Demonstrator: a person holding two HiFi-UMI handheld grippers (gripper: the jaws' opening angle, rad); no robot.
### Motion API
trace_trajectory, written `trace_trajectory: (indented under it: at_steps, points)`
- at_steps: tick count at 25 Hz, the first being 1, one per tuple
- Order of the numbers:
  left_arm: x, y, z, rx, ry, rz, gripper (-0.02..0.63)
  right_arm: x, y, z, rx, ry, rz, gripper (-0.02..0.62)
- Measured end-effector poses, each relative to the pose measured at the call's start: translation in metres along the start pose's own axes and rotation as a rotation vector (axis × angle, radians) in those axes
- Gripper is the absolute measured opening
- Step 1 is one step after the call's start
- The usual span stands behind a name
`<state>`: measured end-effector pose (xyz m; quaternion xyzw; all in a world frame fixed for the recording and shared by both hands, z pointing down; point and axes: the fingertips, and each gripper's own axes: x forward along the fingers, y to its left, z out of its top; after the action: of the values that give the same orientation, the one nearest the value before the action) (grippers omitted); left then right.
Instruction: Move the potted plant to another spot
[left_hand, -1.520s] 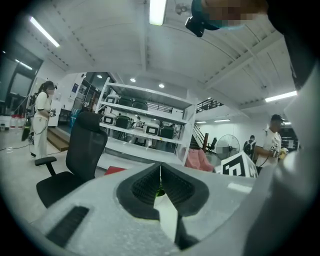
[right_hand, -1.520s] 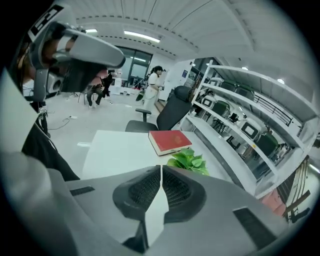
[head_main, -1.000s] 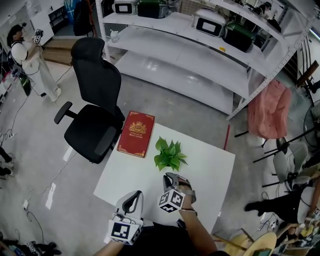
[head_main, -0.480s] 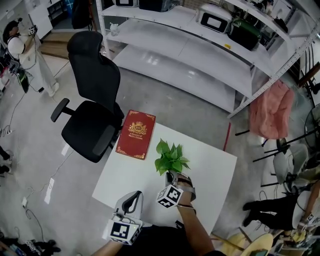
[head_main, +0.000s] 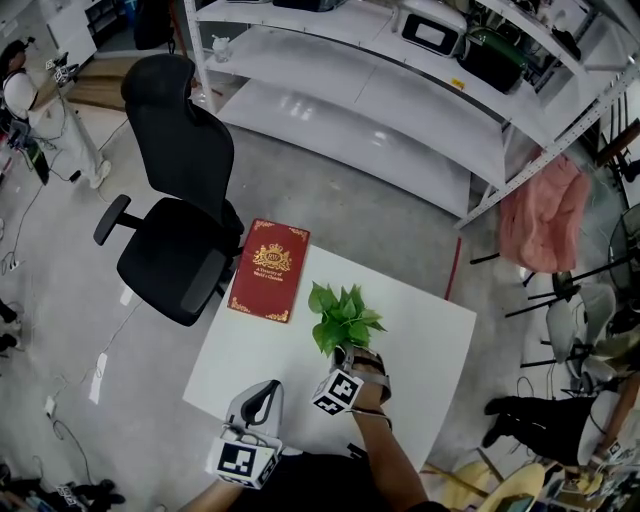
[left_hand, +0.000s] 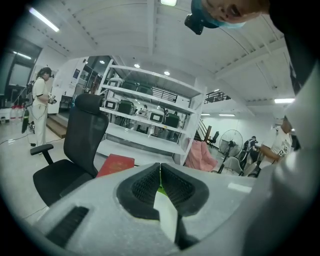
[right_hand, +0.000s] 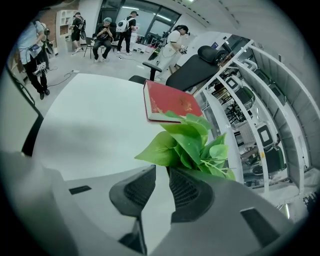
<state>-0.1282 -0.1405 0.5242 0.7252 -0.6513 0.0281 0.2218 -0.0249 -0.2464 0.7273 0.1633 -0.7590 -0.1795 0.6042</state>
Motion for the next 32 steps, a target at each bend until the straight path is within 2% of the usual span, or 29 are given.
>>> trace_trajectory:
  at_steps: [7,22,32]
  points:
    - [0.007,0.012,-0.011,-0.012,0.037,-0.002,0.02,0.013,-0.009,-0.004,0.001,0.045,-0.043,0.072]
    - [0.004,0.029,-0.014,-0.044,0.026,0.04,0.02,0.031,-0.005,-0.003,-0.098,0.067,-0.009,0.064]
    - [-0.008,0.027,-0.013,-0.048,0.017,0.048,0.02,0.024,-0.002,-0.002,-0.122,0.056,0.0,0.051]
